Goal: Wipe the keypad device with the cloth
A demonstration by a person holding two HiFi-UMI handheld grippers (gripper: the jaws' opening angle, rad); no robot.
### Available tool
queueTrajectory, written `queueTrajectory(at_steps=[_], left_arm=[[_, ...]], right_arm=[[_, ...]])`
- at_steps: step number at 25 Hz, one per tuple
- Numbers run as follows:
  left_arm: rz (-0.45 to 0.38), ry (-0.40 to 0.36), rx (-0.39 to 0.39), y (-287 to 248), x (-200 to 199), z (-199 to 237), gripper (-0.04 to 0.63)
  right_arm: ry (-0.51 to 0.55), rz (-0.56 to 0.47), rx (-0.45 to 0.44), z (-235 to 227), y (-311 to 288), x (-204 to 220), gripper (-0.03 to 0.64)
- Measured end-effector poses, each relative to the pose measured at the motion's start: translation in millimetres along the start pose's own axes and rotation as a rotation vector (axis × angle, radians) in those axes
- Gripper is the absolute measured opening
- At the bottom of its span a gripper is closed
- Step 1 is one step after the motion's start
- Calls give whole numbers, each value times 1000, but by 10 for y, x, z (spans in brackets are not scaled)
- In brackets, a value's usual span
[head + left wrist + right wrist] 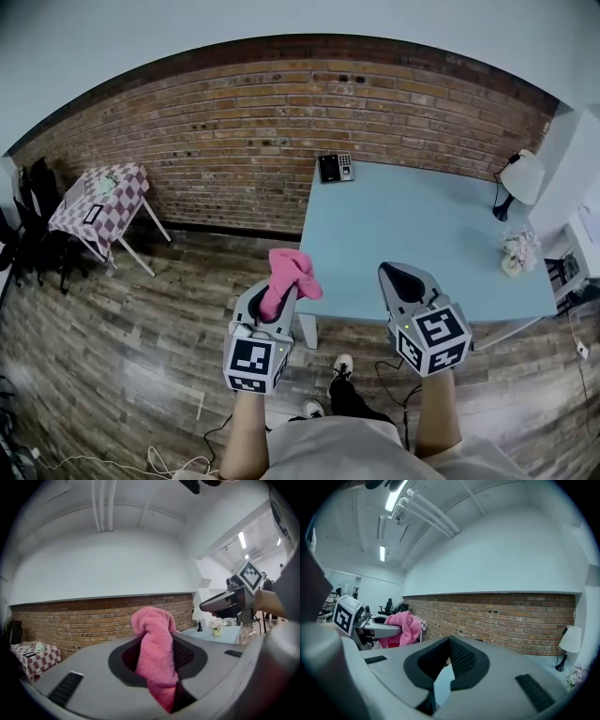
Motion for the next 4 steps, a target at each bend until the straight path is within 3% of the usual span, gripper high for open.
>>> queueTrajectory(at_steps=[4], left_arm=[[14, 16, -14, 65, 58, 17, 137]], right_arm=[[10, 20, -5, 71, -6, 51, 5]])
Point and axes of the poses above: the fingertips, and each gripper's own axes: y backward along the fingers, z to its left, x out of its underside, the point moved 10 cm from there along y, backward along the fingers, and after that the axes turned 13 degrees about -y, right-handed, at the moved point
